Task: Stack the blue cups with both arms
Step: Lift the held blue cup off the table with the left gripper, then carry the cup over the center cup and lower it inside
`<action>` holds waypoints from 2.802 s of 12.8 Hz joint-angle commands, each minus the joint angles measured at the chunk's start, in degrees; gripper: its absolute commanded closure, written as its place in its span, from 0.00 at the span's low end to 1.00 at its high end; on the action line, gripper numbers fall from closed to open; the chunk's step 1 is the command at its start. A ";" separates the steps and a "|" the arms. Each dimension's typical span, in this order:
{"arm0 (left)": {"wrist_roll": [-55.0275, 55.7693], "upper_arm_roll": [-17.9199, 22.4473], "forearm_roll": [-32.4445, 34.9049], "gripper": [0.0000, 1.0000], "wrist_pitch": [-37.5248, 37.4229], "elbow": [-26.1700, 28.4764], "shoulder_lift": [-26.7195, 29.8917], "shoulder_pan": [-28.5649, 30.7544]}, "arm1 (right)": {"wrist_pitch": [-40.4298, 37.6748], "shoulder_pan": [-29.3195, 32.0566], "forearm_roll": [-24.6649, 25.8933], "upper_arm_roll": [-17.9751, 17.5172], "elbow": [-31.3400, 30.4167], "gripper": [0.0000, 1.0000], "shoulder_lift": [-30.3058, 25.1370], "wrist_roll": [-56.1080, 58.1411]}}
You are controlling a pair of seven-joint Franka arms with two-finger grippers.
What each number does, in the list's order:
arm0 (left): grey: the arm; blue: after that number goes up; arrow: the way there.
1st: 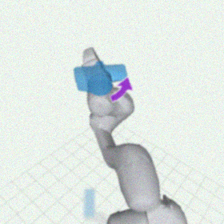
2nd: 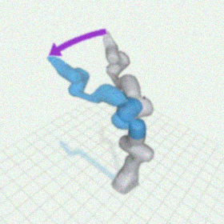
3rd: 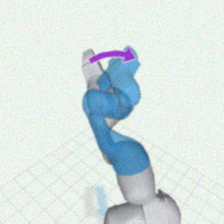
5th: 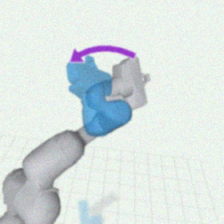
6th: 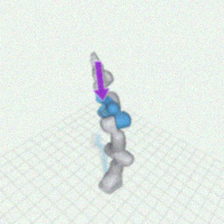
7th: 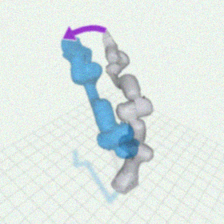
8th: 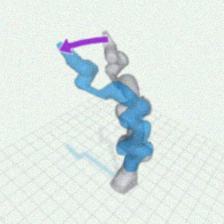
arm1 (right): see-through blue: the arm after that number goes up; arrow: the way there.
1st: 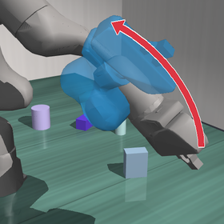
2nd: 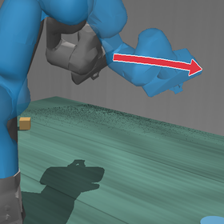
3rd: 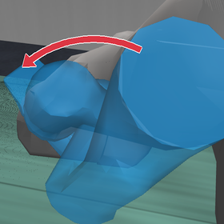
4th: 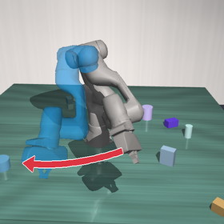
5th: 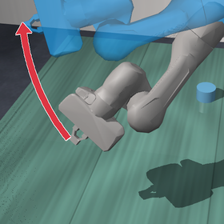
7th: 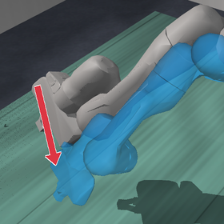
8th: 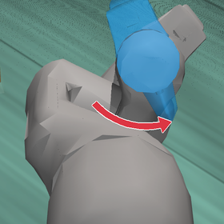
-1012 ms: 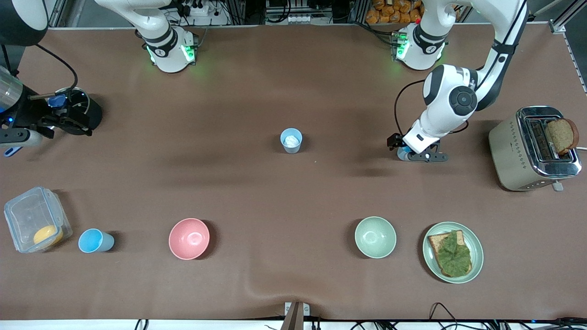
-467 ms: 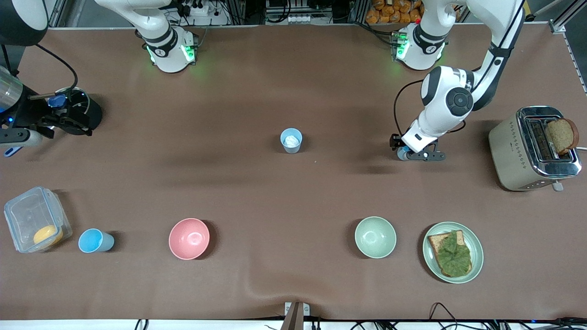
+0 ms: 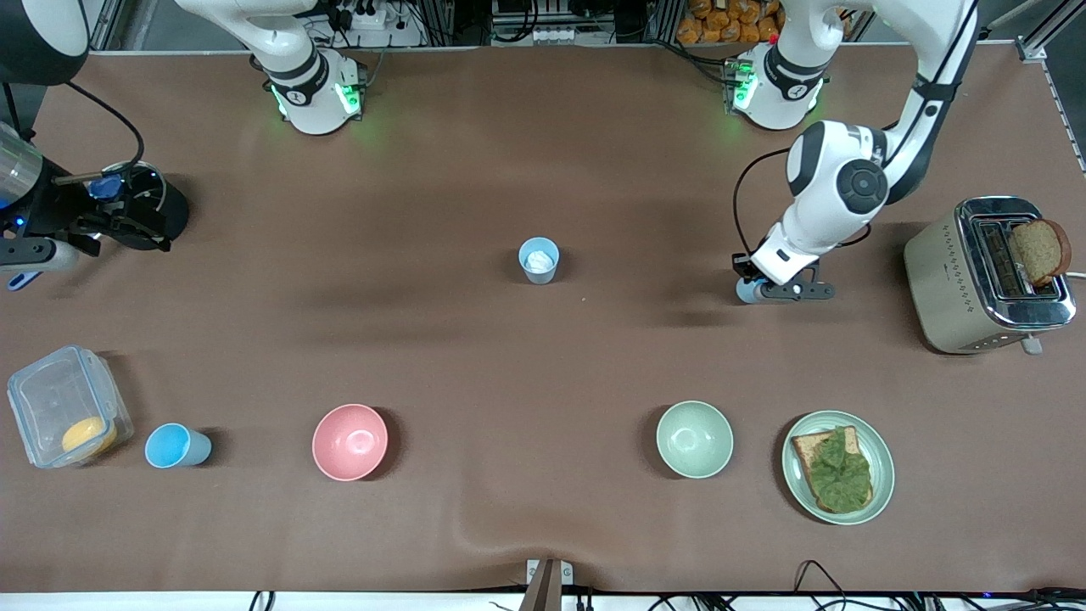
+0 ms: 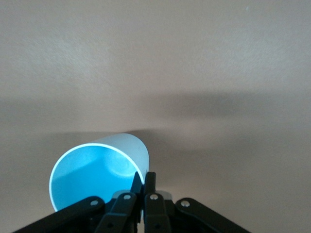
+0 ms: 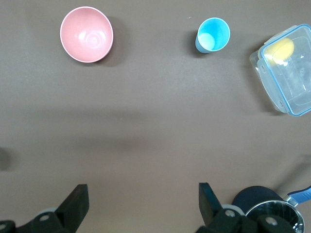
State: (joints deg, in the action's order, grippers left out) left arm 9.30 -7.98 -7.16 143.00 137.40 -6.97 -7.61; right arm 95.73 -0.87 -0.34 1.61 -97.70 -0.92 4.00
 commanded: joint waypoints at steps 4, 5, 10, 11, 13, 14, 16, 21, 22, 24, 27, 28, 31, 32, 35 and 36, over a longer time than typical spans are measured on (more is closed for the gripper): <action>1.06 -2.64 -1.45 1.00 -18.52 -14.41 5.30 -0.82 | -0.99 1.04 0.87 -0.73 1.37 0.00 0.66 0.30; 2.03 -3.79 -1.28 1.00 -20.46 -17.05 5.30 -1.78 | -0.99 1.04 0.87 -0.73 1.37 0.00 0.57 0.22; 13.61 -6.26 -0.66 1.00 -27.31 -29.78 2.58 -12.67 | -1.34 1.22 0.87 -0.65 1.28 0.00 0.66 0.30; 15.81 -6.26 -0.83 1.00 -27.59 -31.30 1.88 -14.95 | -1.60 1.22 0.87 -0.65 1.28 0.00 0.66 0.30; 21.86 -6.26 -0.66 1.00 -27.60 -34.11 -1.62 -19.78 | -1.69 1.22 0.87 -0.65 1.37 0.00 0.66 0.30; 24.68 -6.00 -0.57 1.00 -27.60 -35.69 -3.90 -22.07 | -1.69 1.22 0.87 -0.65 1.37 0.00 0.66 0.30; 28.74 -5.47 2.40 1.00 -27.42 -38.07 -7.52 -26.03 | -1.69 1.22 0.87 -0.65 1.37 0.00 0.66 0.30; 37.79 0.58 3.29 1.00 -27.42 -47.12 -16.65 -36.75 | -1.69 1.22 0.87 -0.65 1.37 0.00 0.66 0.30; 38.85 1.81 3.38 1.00 -27.42 -48.87 -18.59 -38.42 | -1.69 1.22 0.87 -0.65 1.37 0.00 0.66 0.30; 39.57 5.67 3.30 1.00 -27.42 -51.43 -21.58 -42.12 | -1.69 1.22 0.87 -0.65 1.37 0.00 0.66 0.30; 40.00 7.79 3.21 1.00 -27.07 -52.40 -23.43 -44.06 | -1.69 1.22 0.87 -0.65 1.37 0.00 0.66 0.39; 40.87 8.58 3.12 1.00 -26.81 -52.67 -24.14 -45.02 | -1.69 1.22 0.87 -0.65 1.37 0.00 0.66 0.39; 43.08 9.29 3.12 1.00 -26.63 -53.81 -26.33 -46.79 | -1.78 1.22 0.87 -0.65 1.28 0.00 0.66 0.39; 43.17 9.29 3.12 1.00 -26.11 -53.81 -26.51 -47.05 | -1.78 1.22 0.87 -0.65 1.37 0.00 0.66 0.39; 43.34 9.38 3.12 1.00 -25.40 -54.16 -27.04 -47.14 | -1.69 1.22 0.87 -0.65 1.37 0.00 0.66 0.30; 43.34 9.38 3.12 1.00 -25.05 -54.16 -27.39 -47.14 | -1.69 1.22 0.87 -0.65 1.28 0.00 0.66 0.39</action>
State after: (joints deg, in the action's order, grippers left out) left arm 50.96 0.71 -5.32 117.84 85.11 -33.18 -54.10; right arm 94.95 -0.80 -0.34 1.82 -97.69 -0.88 4.01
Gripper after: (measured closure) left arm 0.969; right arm 0.000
